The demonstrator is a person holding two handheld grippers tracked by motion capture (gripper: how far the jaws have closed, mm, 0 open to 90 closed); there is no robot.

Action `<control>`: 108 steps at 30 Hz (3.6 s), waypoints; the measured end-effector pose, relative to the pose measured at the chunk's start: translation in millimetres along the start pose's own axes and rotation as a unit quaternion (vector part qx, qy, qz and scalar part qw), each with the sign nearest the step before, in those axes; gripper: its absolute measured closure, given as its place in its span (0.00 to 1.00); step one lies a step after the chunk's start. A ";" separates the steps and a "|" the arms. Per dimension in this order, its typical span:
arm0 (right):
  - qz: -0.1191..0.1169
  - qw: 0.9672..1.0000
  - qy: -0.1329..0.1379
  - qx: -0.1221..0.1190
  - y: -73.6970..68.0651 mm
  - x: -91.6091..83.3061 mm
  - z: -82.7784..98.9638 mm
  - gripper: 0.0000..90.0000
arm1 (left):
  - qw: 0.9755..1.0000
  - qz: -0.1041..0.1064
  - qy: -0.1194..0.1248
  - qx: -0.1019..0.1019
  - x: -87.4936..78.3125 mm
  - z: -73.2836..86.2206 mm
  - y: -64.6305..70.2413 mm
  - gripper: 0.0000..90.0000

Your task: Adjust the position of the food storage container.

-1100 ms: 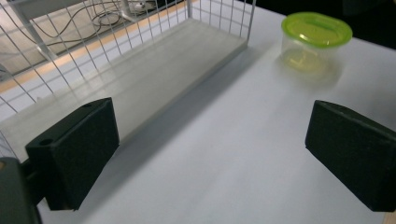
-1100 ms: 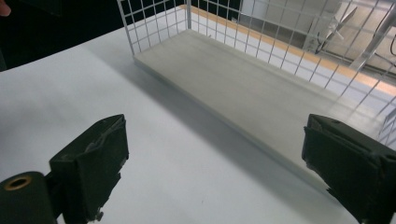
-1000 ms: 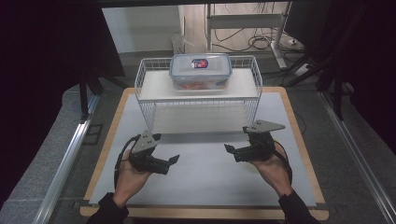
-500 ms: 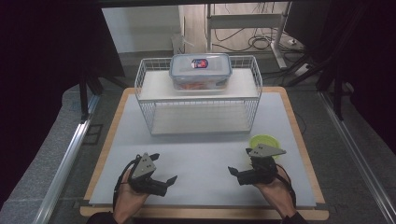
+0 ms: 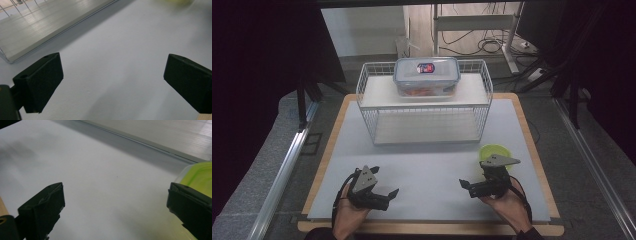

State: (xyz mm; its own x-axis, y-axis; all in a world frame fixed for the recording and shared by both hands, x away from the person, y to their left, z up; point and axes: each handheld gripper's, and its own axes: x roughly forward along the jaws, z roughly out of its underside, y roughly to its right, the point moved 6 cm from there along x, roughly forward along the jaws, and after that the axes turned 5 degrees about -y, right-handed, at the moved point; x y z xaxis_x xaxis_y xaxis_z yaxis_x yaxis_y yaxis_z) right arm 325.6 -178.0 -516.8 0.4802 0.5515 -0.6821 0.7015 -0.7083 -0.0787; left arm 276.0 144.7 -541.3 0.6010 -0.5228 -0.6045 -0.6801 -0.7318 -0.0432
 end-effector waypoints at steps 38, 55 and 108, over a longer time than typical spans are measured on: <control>0.160 0.981 0.001 0.113 146.0 -40.1 12.4 1.00 | 1.000 -0.005 -0.011 0.007 7.0 1.9 -2.6 0.04; 0.154 0.982 -0.026 0.108 137.5 -34.7 19.9 1.00 | 1.000 -0.003 -0.022 0.019 9.7 3.9 0.6 0.04; 0.092 0.989 -0.031 0.116 139.4 -5.3 10.1 1.00 | 0.999 -0.003 -0.037 0.032 16.4 5.7 3.6 0.04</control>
State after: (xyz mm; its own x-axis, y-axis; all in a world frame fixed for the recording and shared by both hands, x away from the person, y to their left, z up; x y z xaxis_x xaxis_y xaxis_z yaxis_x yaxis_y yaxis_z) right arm 415.5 -284.1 -531.4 0.5504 0.3810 -0.7429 0.4627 -0.8799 -0.1084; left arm 281.0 136.0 -555.9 0.5738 -0.4830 -0.6615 -0.7038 -0.7038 -0.0967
